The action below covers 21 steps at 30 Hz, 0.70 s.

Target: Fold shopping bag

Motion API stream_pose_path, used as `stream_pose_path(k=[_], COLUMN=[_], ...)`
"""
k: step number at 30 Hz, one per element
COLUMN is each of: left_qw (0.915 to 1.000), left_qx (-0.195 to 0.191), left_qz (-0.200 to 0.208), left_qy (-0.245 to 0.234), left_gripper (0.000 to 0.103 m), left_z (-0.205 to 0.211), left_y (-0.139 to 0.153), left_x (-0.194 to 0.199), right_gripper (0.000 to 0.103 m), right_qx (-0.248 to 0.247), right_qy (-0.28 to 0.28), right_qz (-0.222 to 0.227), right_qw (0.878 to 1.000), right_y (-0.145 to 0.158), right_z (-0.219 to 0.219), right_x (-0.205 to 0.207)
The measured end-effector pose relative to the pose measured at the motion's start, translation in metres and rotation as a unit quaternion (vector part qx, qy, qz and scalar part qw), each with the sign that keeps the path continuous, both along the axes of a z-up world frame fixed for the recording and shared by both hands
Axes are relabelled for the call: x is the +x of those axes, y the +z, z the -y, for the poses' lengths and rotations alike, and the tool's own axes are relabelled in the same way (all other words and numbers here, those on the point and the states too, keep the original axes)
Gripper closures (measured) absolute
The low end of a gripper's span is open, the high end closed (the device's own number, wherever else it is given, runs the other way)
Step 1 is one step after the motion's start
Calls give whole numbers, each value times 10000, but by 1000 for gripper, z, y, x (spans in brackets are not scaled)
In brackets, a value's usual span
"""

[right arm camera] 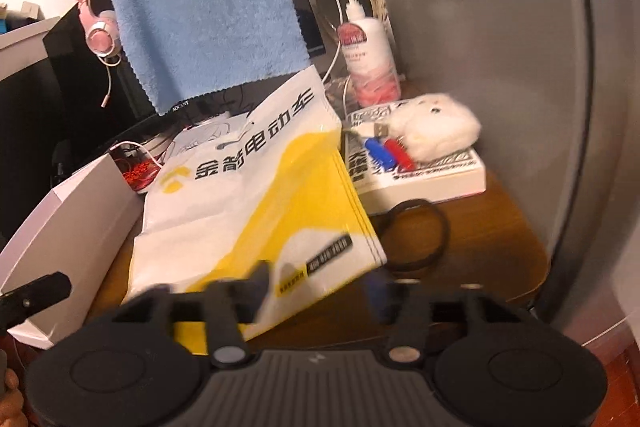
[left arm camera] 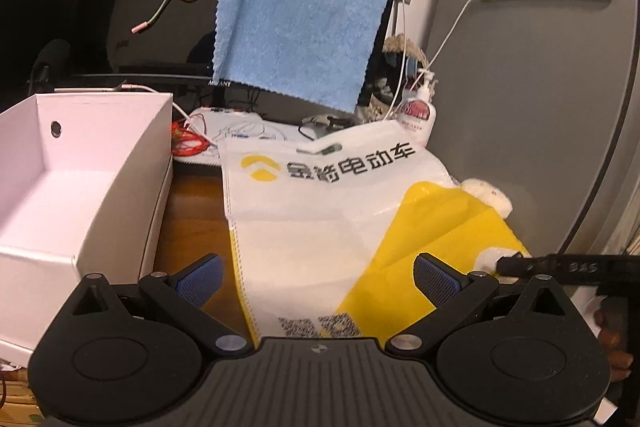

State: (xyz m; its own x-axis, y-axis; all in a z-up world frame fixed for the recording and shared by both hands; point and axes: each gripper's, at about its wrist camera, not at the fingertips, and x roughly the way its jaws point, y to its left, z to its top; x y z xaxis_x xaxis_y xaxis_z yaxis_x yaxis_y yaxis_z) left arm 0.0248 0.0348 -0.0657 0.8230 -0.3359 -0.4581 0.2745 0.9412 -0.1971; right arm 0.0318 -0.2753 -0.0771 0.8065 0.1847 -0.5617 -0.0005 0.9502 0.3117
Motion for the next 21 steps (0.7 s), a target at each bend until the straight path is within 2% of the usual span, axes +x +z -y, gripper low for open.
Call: stream_pose_path(k=[3,7,9,10,11,21], left_qw=[9999,9997,9996,9995,9994,9973], left_qx=[90,183,234,242,247,-136], left_qz=[-94,-130,-118,-139,-166,-678], left_qy=[-34,-123,-142,-156,-172,-231], left_gripper=[1,1,1,1,1,2], left_z=[0,3,4,5,5,3], left_y=[-4,-6,-8,-9,-10,-23], left_x=[0,-3,-4,-4,-3,15], right_gripper=[43,44,58,72,76,76], right_qx=[-204,-673,-868,-976,-1036,-814], right_qy=[-82,-457,-526,-496,-447,-119], right_qz=[105,483,632,668,643,25], right_qw=[9997,9955,9928,9917,9915,9966], right_y=[5,15,23,25,25,-1], right_z=[5,10,10,8,6,10], right_x=[-8,-21,-24,-23,-21,11])
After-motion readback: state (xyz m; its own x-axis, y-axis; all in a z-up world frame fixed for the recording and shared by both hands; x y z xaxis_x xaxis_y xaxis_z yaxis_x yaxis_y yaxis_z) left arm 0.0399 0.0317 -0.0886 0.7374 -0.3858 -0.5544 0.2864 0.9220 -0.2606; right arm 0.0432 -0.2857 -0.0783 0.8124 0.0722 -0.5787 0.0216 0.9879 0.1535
